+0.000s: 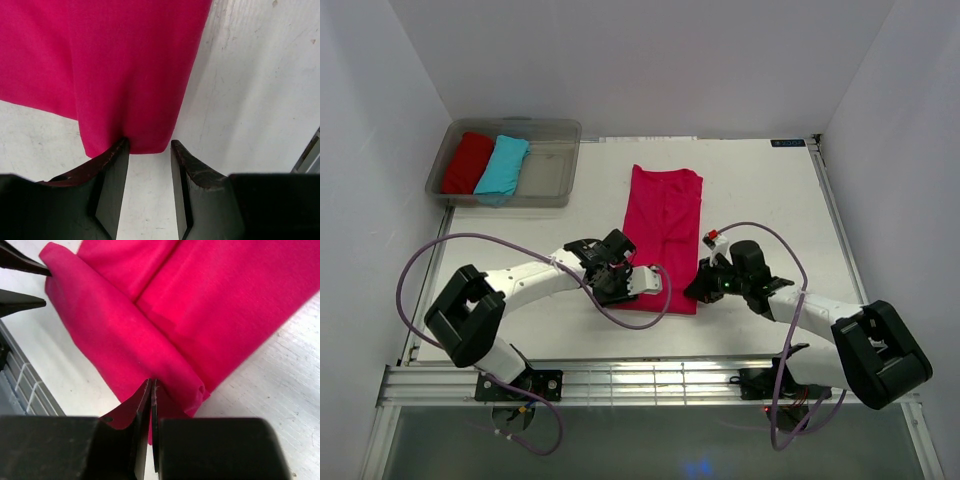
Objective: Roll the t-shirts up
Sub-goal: Roll the T-shirt to the center of the board.
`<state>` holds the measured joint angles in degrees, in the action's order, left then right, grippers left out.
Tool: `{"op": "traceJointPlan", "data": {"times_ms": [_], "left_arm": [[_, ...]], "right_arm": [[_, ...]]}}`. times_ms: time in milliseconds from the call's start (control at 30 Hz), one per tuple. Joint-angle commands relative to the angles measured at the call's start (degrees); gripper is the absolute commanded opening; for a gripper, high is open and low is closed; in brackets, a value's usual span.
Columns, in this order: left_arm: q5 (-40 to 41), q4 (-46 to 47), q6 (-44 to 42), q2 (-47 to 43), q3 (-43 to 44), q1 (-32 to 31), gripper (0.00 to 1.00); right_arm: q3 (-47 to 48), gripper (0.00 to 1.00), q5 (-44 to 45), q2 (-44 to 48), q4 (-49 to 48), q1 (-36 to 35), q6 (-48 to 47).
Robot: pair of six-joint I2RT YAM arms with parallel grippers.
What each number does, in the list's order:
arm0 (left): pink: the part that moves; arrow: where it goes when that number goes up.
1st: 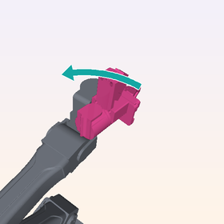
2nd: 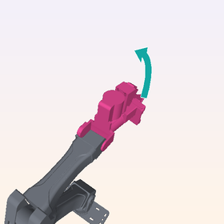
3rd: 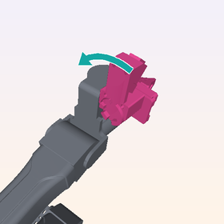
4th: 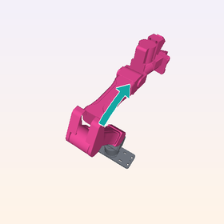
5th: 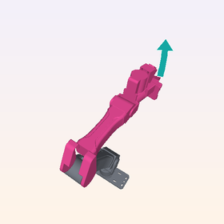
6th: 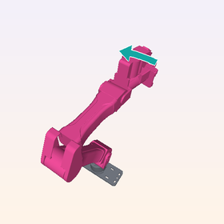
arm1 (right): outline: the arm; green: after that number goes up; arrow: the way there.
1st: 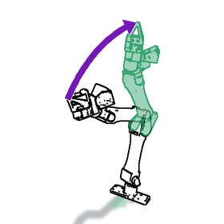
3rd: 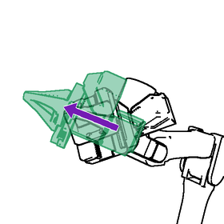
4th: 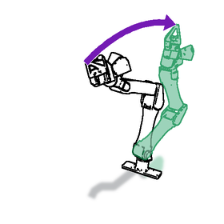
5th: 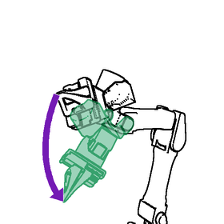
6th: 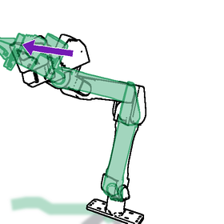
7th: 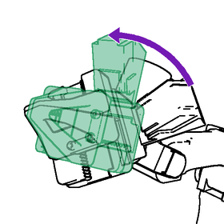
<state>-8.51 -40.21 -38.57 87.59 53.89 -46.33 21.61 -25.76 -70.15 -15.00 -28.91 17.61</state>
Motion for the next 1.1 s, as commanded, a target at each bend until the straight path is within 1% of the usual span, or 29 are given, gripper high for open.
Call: {"op": "traceJointPlan", "data": {"times_ms": [0, 133, 200, 300, 367, 433, 500, 533, 567, 600, 633, 667, 733, 767, 833, 867, 900, 967, 1000, 1067], "left_arm": [[-1.2, 2.0, 0.3, 1.1, -1.4, -0.9, 0.5], [-0.8, 3.4, 0.1, 2.1, -1.9, -0.9, 0.5], [-0.5, 4.2, 0.1, 2.4, -1.7, -0.9, 0.5], [0.7, 4.2, 1.4, 2.6, -0.2, -0.8, 0.5], [-0.1, 2.5, 2.5, 1.8, 3.1, -0.9, 0.5], [-0.5, -1.3, 3.1, 1.6, 6.9, -0.9, 0.5], [-0.9, -4.5, 3.5, 1.3, 7.9, -0.9, 0.5], [-1.1, -5.3, 3.8, 1.0, 7.8, -1.0, 0.5], [-1.1, -6.2, 4.4, 0.6, 7.6, -1.1, 0.5], [-1.2, -7.7, 5.7, 0.4, 7.5, -1.4, 0.5], [-1.4, -8.1, 6.3, 0.1, 7.3, -1.8, 0.5], [-1.6, -8.5, 6.9, -0.3, 6.5, -2.1, 0.5], [-2.7, -8.0, 8.1, -1.5, 4.9, -2.7, 0.5], [-3.0, -7.3, 8.5, -1.8, 2.3, -2.9, 0.5], [-2.8, -4.5, 9.0, -2.2, -0.6, -3.0, 0.5], [-2.0, -3.2, 9.3, -2.2, -1.9, -3.0, 0.5], [-0.1, -0.7, 9.3, -2.3, -3.7, -2.9, 0.5], [2.9, 2.0, 9.7, -2.5, -4.2, -3.0, 0.5], [4.0, 3.6, 10.2, -2.3, -4.1, -2.9, 0.5], [4.4, 4.3, 11.4, -2.0, -4.4, -2.9, 0.5]], "right_arm": [[0.3, 0.08, 2.6, -1.1, -1.2, -0.2, -0.2], [-0.4, 0.08, 5.1, -0.8, -1.3, -0.2, 0.2], [-0.2, 0.08, 4.9, -1.0, -1.3, -0.2, 0.2], [0.9, 0.08, 4.7, -1.5, -0.7, -0.2, -0.5], [1.9, 0.08, 4.9, -1.2, 1.1, -0.3, -2.2], [3.4, 0.11, 5.8, -0.1, 3.7, -0.3, -5.7], [4.3, 0.15, 7.5, 3.1, 6.4, -1.1, -9.7], [4.3, 0.19, 8.4, 6.2, 7.1, -1.7, -14.7], [4.3, 0.23, 9.4, 7.9, 7.5, -1.9, -15.8], [4.3, 0.29, 8.2, 9.6, 8.0, -2.4, -17.6], [3.6, 0.31, 8.3, 11.3, 7.9, -3.0, -23.3], [3.0, 0.34, 8.5, 14.5, 8.0, -3.9, -25.2], [1.6, 0.39, 7.7, 17.0, 8.9, -5.7, -29.2], [1.2, 0.4, 7.4, 18.7, 9.8, -6.5, -33.8], [-0.6, 0.41, 6.7, 21.1, 12.3, -9.1, -40.1], [-1.5, 0.43, 7.6, 22.0, 12.0, -10.9, -45.6], [-2.2, 0.45, 8.8, 22.7, 11.8, -14.4, -48.1], [-4.7, 0.47, 10.3, 23.9, 11.1, -16.6, -53.0], [-5.5, 0.47, 12.8, 23.9, 11.1, -17.6, -53.7], [-5.9, 0.48, 14.4, 22.6, 11.9, -18.7, -54.5]]}}
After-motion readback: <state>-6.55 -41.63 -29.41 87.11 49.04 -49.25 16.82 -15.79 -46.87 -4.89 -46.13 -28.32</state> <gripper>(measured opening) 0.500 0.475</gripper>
